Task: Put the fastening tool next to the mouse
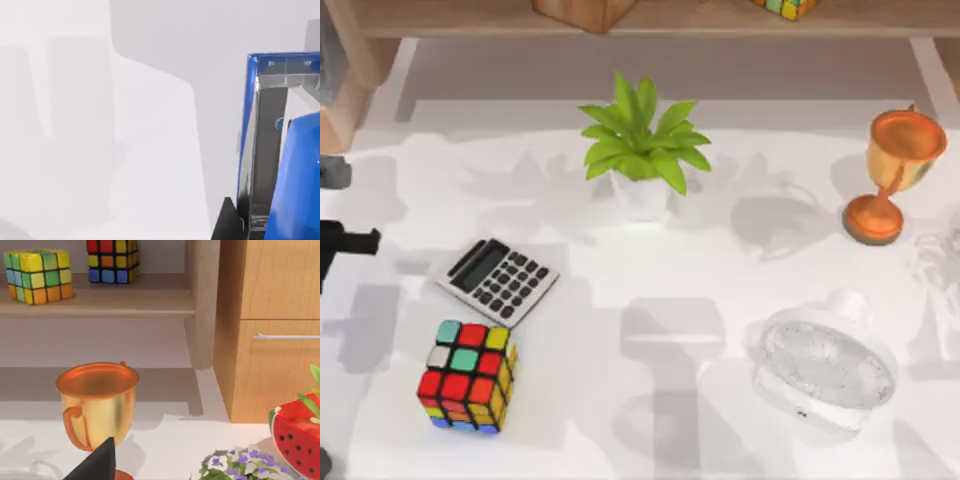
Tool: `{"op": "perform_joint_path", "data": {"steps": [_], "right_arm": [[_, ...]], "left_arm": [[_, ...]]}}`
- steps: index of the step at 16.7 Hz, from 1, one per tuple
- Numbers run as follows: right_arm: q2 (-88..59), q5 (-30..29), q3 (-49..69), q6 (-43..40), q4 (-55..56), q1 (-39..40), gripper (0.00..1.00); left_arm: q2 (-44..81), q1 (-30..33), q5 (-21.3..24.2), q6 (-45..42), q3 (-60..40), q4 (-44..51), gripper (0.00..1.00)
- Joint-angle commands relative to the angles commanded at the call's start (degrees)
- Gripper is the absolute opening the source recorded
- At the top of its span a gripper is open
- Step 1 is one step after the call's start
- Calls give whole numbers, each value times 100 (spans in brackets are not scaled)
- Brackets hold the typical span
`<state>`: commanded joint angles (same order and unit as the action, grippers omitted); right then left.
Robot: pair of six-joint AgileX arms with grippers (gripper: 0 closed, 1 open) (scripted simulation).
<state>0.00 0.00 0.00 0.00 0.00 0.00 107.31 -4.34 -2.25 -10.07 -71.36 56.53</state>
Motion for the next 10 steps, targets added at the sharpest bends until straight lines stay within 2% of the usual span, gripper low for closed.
{"op": "perform_joint_path", "data": {"steps": [6,10], "right_arm": [[0,0,0,0,0,0,100],[0,0,0,0,0,0,100]], "left_arm": [[29,1,-188,-21,46,-87,0],[10,-76,-122,63,85,-419,0]]}}
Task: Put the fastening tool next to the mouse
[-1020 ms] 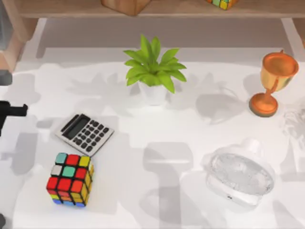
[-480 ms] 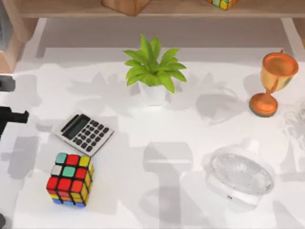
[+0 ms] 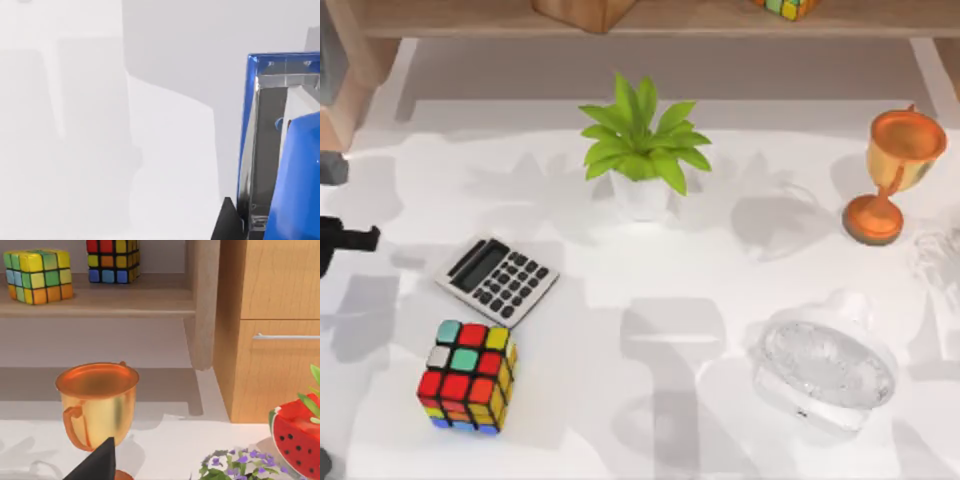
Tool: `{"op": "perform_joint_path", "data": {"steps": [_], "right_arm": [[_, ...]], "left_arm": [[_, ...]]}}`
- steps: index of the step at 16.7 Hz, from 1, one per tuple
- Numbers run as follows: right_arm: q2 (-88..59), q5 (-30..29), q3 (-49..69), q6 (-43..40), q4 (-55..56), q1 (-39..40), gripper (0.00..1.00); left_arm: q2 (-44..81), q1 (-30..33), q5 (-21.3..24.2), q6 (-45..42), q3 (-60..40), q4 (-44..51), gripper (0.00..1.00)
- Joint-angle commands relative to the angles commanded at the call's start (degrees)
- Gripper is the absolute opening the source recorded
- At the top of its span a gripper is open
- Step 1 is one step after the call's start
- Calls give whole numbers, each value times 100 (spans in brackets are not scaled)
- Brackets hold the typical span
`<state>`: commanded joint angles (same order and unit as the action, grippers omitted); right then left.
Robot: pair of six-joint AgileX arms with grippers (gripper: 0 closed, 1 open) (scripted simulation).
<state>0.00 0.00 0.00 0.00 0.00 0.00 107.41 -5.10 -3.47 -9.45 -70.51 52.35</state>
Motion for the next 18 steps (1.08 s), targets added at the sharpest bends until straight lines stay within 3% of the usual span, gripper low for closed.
{"op": "perform_joint_path", "data": {"steps": [11,18], "right_arm": [[0,0,0,0,0,0,100],[0,0,0,0,0,0,100]], "left_arm": [[186,-55,280,52,280,-399,0],[186,-55,280,52,280,-399,53]]}}
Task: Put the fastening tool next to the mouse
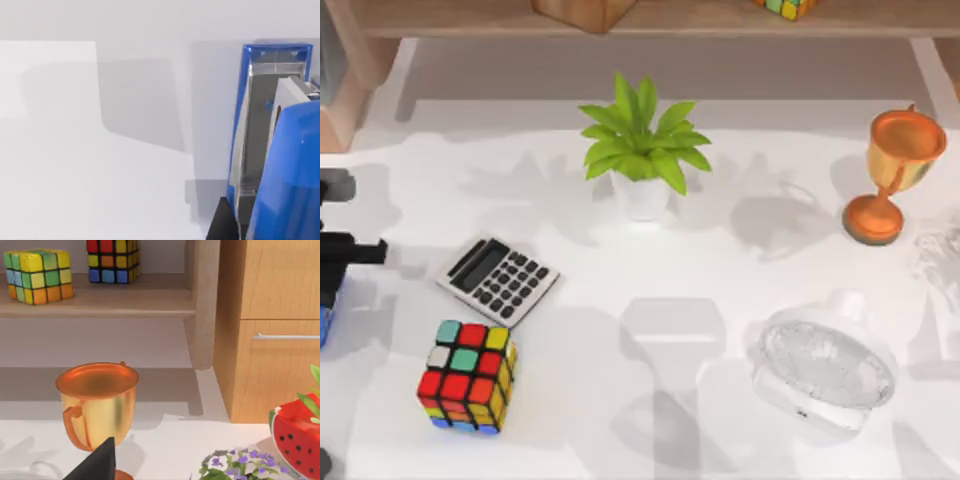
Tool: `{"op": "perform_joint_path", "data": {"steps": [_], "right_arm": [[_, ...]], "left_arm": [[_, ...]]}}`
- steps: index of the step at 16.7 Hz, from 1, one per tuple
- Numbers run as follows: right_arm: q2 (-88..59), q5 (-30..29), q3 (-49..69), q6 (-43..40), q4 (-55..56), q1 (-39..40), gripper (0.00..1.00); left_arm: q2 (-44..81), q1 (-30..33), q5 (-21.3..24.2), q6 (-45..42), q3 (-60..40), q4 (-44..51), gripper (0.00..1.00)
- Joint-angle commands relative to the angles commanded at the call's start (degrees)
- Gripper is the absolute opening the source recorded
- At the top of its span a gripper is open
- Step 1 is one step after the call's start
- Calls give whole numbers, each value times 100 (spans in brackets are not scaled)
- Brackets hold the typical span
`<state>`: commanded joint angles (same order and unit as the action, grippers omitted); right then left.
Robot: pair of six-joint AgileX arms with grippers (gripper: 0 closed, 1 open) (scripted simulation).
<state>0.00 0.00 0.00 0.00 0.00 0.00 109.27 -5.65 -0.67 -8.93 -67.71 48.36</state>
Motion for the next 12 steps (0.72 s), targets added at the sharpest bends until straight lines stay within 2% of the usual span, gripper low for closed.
{"op": "perform_joint_path", "data": {"steps": [6,12], "right_arm": [[0,0,0,0,0,0,100],[0,0,0,0,0,0,100]], "left_arm": [[0,0,0,0,0,0,98],[0,0,0,0,0,0,100]]}}
